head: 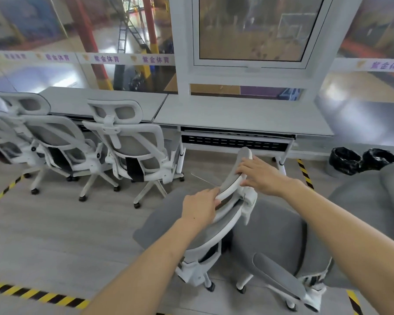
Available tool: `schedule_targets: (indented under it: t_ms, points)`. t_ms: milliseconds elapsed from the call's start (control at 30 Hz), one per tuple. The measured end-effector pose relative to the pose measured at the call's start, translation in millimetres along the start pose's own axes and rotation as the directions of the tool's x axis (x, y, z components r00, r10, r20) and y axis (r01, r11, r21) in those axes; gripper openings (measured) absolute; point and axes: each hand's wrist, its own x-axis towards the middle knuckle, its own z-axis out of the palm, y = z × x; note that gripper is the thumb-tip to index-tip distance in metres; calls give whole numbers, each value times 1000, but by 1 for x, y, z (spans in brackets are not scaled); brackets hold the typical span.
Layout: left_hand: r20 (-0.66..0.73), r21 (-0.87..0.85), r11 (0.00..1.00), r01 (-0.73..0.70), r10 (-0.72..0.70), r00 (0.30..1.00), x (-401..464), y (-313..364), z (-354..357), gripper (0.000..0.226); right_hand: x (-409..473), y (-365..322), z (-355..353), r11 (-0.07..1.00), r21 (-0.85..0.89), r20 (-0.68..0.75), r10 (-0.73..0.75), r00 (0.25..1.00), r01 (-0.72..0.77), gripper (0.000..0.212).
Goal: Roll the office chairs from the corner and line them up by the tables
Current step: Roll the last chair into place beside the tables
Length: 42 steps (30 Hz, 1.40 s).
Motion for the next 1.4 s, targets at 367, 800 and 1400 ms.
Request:
schedule_targets:
  t_ms: [367, 800, 1400]
  points:
    - [-76, -31, 999, -16, 14, 997, -47, -100, -11, 28, 2, -98, 35, 999, -23, -324, -42, 945, 37, 50]
    - [-172, -50, 999, -18, 9, 985, -66, -242, -45, 40, 62, -252, 72, 986, -25, -470, 132, 873, -163, 50]
    - [348, -137, 889, 438, -371, 861, -66, -283, 12, 125, -2, -191, 153, 635, 447, -47, 720, 692, -630, 128]
